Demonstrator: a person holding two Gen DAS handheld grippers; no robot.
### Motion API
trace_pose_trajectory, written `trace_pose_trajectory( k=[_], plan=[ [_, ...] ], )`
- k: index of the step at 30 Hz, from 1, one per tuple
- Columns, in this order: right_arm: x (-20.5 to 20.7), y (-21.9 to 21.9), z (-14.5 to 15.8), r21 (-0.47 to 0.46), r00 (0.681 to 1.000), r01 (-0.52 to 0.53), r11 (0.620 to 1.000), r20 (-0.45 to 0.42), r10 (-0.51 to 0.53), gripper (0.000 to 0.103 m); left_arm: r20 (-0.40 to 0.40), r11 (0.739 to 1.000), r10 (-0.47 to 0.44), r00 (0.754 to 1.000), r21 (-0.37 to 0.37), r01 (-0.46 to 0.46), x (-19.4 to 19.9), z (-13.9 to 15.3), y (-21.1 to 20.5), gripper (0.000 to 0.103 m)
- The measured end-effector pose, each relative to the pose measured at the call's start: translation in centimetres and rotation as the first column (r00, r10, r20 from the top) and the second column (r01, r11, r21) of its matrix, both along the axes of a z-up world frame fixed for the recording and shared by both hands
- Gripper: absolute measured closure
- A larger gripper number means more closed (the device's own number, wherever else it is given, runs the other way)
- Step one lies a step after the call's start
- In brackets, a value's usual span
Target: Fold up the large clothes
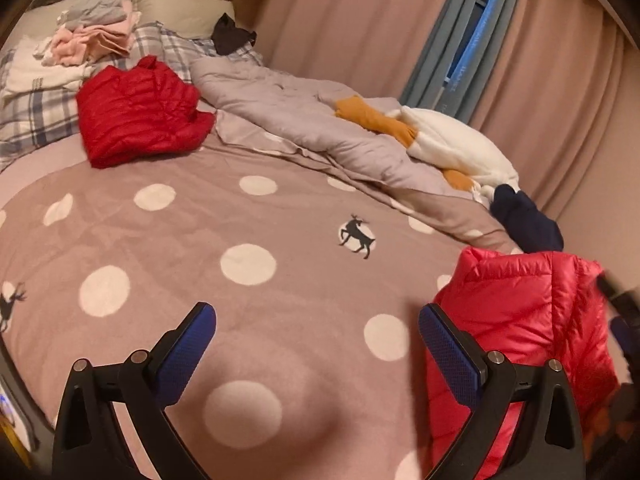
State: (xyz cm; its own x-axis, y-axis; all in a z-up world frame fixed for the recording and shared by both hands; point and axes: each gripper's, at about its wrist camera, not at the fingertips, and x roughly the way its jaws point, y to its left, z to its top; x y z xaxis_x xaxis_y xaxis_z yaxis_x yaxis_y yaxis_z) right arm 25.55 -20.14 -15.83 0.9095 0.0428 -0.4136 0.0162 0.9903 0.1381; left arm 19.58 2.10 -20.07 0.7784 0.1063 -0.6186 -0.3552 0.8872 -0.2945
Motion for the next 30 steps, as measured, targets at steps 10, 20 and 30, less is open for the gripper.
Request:
trace_pose_trajectory(
  k=[10, 20, 30],
  plan=[
    [2.3, -12.5, -9.0, 0.136, 0.951, 0.270, 0.953, -0.194, -0.242, 0.030, 0.053, 0.977, -0.210, 0.976, -0.023, 0.212, 7.0, -0.6, -10.1, 0.002],
    [4.2, -15.5, -14.9, 0.243, 0.957, 0.239, 0.940, -0.224, -0.185, 0.023, 0.022, 0.923, -0.385, 0.923, -0.002, 0.385, 12.6, -6.7, -20.3, 0.000],
    [4.7, -17.0, -18.4, 0.418, 0.969, 0.200, 0.886, -0.221, -0.114, 0.022, 0.037, 0.929, -0.366, 0.930, 0.066, 0.363, 12.9, -8.4, -21.0, 0.000]
  ],
)
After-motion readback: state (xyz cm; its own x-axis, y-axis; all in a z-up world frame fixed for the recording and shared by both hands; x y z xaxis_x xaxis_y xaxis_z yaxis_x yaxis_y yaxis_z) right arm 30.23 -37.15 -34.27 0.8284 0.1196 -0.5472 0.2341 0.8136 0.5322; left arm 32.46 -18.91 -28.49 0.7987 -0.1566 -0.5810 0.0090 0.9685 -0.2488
